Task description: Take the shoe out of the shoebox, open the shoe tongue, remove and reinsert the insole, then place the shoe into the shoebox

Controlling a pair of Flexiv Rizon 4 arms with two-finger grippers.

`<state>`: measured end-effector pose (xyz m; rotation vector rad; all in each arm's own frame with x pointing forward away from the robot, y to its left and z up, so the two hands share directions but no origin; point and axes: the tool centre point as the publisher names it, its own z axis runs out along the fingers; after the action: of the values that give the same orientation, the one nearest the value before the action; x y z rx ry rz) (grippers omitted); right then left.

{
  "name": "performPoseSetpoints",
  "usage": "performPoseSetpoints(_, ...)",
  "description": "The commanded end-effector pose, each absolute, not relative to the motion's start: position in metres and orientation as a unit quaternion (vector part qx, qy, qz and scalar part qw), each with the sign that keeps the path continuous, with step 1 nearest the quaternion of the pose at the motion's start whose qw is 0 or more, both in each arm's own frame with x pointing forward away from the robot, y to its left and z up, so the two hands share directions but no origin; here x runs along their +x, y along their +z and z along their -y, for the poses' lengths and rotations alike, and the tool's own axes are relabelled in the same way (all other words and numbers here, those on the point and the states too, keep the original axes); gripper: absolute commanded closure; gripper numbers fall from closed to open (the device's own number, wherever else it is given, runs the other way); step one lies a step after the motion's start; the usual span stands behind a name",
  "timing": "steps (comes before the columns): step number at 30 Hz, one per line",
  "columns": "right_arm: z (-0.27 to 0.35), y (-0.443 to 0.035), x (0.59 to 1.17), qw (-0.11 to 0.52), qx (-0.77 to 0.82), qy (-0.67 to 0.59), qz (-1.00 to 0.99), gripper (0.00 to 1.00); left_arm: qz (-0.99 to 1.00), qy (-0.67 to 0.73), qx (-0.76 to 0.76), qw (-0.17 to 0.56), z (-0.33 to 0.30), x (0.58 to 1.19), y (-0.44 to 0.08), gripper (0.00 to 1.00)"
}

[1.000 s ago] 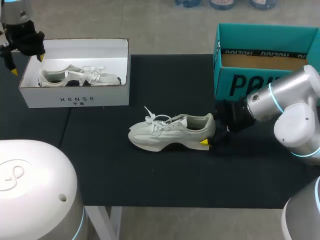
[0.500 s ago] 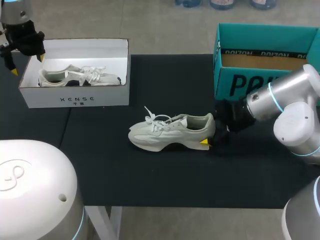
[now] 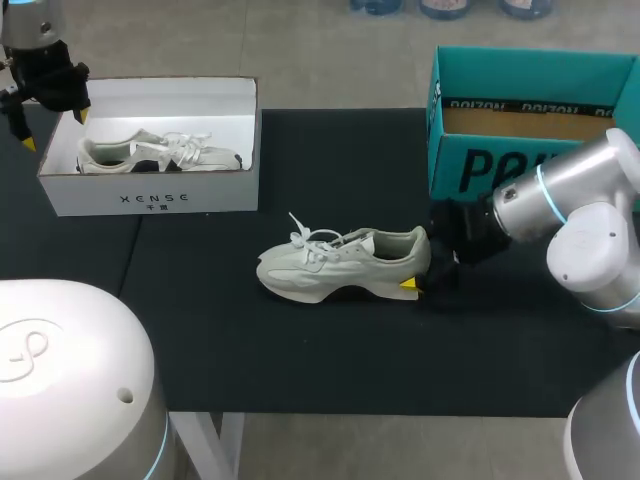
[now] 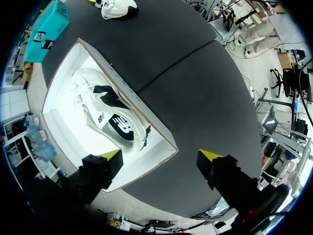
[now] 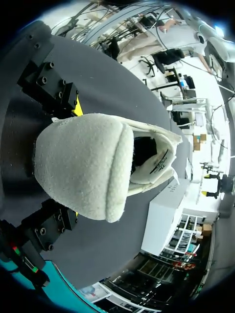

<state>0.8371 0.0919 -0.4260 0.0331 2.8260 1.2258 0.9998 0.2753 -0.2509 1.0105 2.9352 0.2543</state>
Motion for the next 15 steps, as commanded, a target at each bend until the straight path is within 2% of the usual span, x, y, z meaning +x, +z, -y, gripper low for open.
performPoseSetpoints(1, -0.096, -0.433, 0.838, 0.031, 0.011, 0.397, -0.917, 1.0, -0.974, 0.038, 0.223, 0.009, -0.266, 0.998, -0.245, 0.0)
performPoseSetpoints(4, -0.096, -0.433, 0.838, 0.031, 0.011, 0.397, -0.917, 1.0, -0.999, -0.04, 0.006, 0.025, -0.262, 0.987, -0.242, 0.0)
performPoseSetpoints(5, -0.096, -0.433, 0.838, 0.031, 0.011, 0.397, -0.917, 1.0, -0.994, -0.075, -0.038, 0.073, -0.259, 0.978, -0.241, 0.0)
performPoseSetpoints(6, -0.096, -0.433, 0.838, 0.031, 0.011, 0.397, -0.917, 1.0, -0.985, -0.087, -0.14, 0.057, -0.255, 0.971, -0.244, 0.0)
performPoseSetpoints(10, -0.096, -0.433, 0.838, 0.031, 0.011, 0.397, -0.917, 1.0, -0.939, -0.098, -0.309, 0.117, -0.227, 0.944, -0.251, 0.0)
performPoseSetpoints(15, -0.096, -0.433, 0.838, 0.031, 0.011, 0.397, -0.917, 1.0, -0.888, -0.057, -0.431, 0.15, -0.182, 0.926, -0.254, 0.0)
